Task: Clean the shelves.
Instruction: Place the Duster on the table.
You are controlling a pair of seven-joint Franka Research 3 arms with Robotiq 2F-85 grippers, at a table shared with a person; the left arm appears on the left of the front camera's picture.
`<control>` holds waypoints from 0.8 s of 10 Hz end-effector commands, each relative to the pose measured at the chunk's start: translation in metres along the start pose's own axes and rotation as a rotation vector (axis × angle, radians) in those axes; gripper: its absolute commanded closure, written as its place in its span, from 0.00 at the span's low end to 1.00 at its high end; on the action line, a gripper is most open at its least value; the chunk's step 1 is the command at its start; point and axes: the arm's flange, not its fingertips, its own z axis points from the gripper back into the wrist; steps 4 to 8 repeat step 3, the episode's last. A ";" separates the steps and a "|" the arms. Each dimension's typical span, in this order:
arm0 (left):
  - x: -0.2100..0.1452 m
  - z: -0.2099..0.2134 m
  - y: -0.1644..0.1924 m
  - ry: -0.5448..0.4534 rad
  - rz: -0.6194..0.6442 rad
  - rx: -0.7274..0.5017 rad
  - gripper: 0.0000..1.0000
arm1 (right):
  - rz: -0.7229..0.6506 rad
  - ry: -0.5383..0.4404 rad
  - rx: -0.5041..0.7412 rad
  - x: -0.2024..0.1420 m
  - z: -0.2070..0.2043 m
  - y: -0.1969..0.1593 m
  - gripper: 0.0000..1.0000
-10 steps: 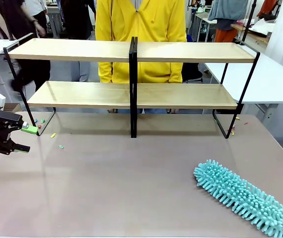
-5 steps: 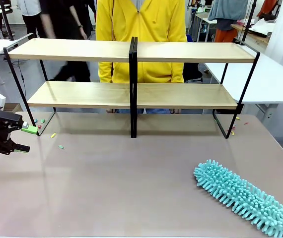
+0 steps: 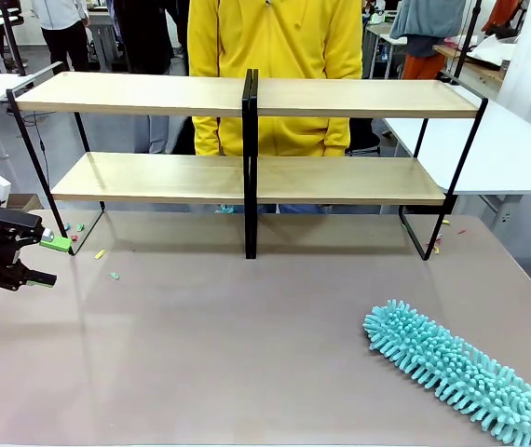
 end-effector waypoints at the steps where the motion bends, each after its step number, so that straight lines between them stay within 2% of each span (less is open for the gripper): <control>1: -0.002 -0.001 0.000 -0.008 -0.020 -0.022 0.00 | 0.025 0.004 -0.012 -0.003 0.003 -0.003 0.00; 8: -0.002 -0.001 0.000 -0.008 -0.020 -0.022 0.00 | 0.025 0.004 -0.012 -0.003 0.003 -0.003 0.00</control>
